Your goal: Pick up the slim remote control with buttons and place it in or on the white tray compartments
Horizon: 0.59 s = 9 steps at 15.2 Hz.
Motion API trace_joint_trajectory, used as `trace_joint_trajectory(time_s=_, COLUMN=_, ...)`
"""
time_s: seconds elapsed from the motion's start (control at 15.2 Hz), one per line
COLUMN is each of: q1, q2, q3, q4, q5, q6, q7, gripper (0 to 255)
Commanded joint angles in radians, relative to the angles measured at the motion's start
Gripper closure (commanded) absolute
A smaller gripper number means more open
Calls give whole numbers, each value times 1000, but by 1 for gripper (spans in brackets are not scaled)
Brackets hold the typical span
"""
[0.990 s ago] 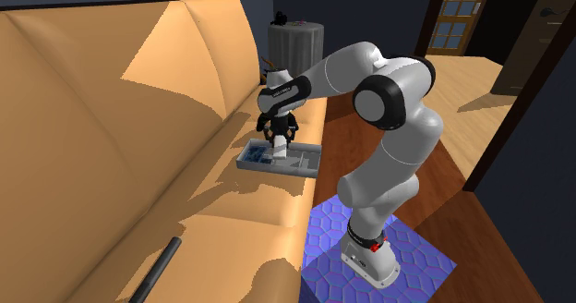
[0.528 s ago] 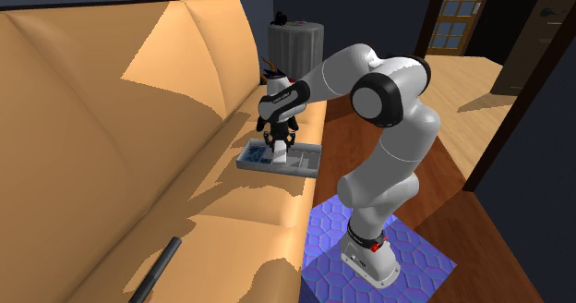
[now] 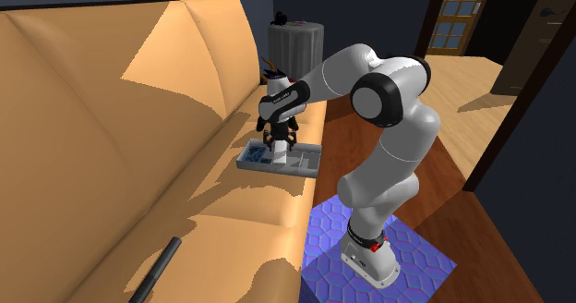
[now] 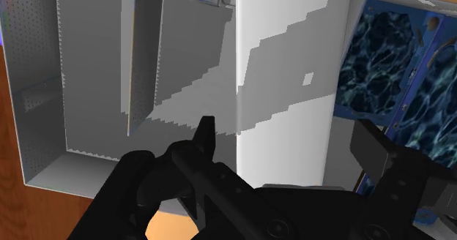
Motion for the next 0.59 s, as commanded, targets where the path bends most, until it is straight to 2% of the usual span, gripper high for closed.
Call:
trace_joint_trajectory(time_s=0.0, q1=0, q2=0, q3=0, q4=0, q5=0, q6=0, q7=0, gripper=0)
trace_joint_trajectory(time_s=0.13, q1=0, q2=0, q3=0, q4=0, q5=0, q6=0, q7=0, gripper=0)
trace_joint_trajectory(time_s=0.4, q1=3, q2=-61, q3=-21, q4=81, q5=17, q6=-137, q7=-17, gripper=0)
trace_joint_trajectory(time_s=0.53, q1=3, q2=-61, q3=-21, q4=81, q5=17, q6=-137, q7=-18, gripper=0)
